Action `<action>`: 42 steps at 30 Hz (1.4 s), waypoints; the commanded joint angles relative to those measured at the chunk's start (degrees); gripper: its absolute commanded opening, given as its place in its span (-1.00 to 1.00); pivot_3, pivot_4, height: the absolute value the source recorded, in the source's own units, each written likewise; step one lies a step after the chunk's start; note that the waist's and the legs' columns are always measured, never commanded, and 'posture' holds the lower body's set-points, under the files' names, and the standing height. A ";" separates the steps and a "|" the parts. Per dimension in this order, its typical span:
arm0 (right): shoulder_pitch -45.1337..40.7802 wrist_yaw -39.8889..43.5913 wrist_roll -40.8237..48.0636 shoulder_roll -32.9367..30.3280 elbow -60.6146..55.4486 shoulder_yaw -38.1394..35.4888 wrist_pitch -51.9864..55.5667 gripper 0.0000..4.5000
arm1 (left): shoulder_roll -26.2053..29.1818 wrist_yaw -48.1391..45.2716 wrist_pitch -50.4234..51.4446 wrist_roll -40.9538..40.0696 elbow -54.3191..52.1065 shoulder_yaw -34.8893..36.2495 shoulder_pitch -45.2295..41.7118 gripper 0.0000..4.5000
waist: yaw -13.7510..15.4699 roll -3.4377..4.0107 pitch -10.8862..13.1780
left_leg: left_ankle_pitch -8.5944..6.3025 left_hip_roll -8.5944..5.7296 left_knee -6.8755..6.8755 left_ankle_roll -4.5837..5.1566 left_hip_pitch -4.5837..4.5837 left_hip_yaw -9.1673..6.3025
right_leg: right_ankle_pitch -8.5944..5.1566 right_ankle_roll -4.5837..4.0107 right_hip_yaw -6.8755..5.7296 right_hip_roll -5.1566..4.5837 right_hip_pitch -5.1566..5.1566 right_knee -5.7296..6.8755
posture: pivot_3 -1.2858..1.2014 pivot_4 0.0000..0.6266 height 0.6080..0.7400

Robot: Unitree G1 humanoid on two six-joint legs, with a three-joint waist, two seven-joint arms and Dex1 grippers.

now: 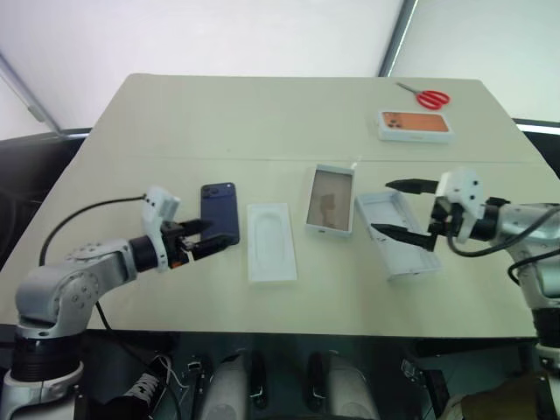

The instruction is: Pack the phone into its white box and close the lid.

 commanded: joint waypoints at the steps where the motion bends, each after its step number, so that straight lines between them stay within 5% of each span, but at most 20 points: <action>1: -2.51 -0.87 -0.65 1.29 -1.52 1.22 -0.99 1.00 | 0.02 1.34 7.10 -5.53 -1.94 1.02 1.20 0.99 | 0.12 -0.02 0.01 | 0.00 0.00 0.01 0.00 0.00 0.00 | 0.00 0.00 0.00 0.00 0.00 0.00 | 0.03 -0.52 0.96; 21: -4.71 1.49 -7.90 6.28 -0.40 11.58 -8.28 1.00 | -20.03 15.70 20.72 -16.76 12.17 4.21 -3.46 0.99 | 1.34 -0.07 -0.05 | -0.04 -0.05 0.12 -0.09 0.06 -0.05 | 0.00 -0.01 -0.02 -0.05 0.14 0.03 | 0.03 -0.52 0.96; 29: -4.65 0.30 -8.80 6.78 -0.81 11.58 -8.62 1.00 | -22.03 17.54 20.61 -16.47 13.74 4.10 -4.03 0.99 | 1.26 -0.06 -0.05 | -0.03 -0.08 0.12 -0.07 0.08 -0.07 | 0.00 0.00 -0.03 -0.07 0.14 0.06 | 0.03 -0.52 0.96; 38: -4.35 -0.48 -9.33 6.43 -0.54 11.29 -9.27 1.00 | -21.35 17.61 20.80 -17.15 15.93 5.54 -4.11 -0.94 | 1.25 -0.05 -0.06 | -0.05 -0.07 0.12 -0.11 0.09 -0.07 | 0.00 0.00 -0.03 -0.07 0.14 0.08 | 0.03 -0.52 0.96; 42: -4.65 -0.87 -9.22 6.80 -0.42 11.43 -9.00 1.00 | -20.75 16.55 18.84 -16.43 15.82 5.38 -3.48 -0.97 | 1.10 -0.03 -0.07 | -0.05 -0.07 0.11 -0.13 0.12 -0.07 | -0.01 -0.01 -0.02 -0.07 0.15 0.08 | 0.03 -0.52 0.96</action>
